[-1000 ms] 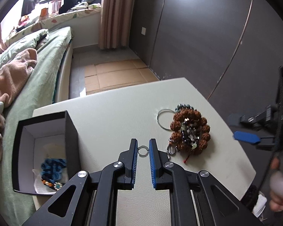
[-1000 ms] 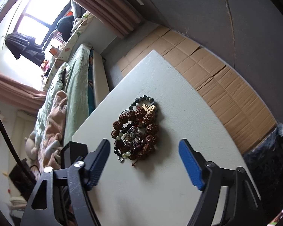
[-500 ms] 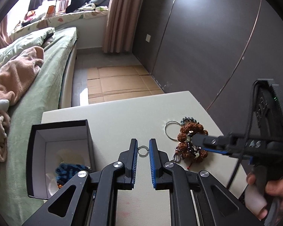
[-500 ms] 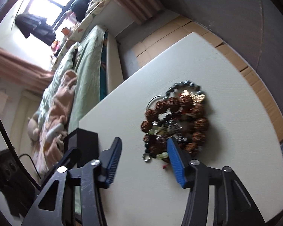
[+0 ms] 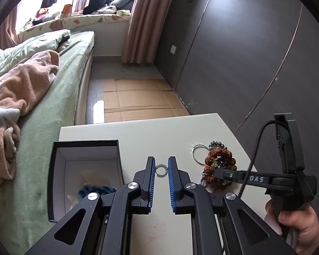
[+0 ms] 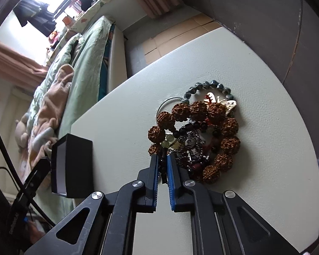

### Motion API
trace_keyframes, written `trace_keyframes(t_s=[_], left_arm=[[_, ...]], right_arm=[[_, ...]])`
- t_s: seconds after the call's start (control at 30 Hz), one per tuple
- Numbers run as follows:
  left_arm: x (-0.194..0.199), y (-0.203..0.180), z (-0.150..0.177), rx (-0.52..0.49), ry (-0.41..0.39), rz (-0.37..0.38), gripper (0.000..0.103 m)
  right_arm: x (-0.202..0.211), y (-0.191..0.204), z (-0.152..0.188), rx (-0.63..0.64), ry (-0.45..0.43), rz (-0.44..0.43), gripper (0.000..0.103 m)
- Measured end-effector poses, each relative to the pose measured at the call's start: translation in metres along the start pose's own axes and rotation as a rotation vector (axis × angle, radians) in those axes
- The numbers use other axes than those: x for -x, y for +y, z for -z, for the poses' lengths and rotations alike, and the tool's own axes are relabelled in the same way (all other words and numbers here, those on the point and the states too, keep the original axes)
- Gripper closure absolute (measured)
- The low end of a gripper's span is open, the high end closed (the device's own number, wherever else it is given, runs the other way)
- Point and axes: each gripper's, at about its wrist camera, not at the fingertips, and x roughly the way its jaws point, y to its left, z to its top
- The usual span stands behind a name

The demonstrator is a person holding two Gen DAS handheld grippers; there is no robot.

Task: Organize jewelry
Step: 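Carry the silver ring into the box with the left tool while the right tool grasps the dark bead bracelet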

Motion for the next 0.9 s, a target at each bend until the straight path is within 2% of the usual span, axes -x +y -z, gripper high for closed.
trace_keyframes(t_s=[0.13, 0.4, 0.6, 0.9], left_arm=[[0.01, 0.002, 0.001, 0.004, -0.016, -0.005, 0.09], [0.028, 0.015, 0.002, 0.027, -0.049, -0.03, 0.09], [0.036, 0.034, 0.0, 0.058, -0.064, -0.055, 0.09], [0.029, 0.065, -0.006, 0.156, -0.046, -0.099, 0.09]], right_arm=[[0.015, -0.002, 0.001, -0.016, -0.053, -0.054, 0.093], [0.049, -0.007, 0.007, -0.055, -0.159, -0.226, 0.093], [0.064, 0.015, 0.015, -0.003, -0.213, -0.341, 0.093], [0.052, 0.06, 0.026, 0.08, -0.188, -0.427, 0.093]])
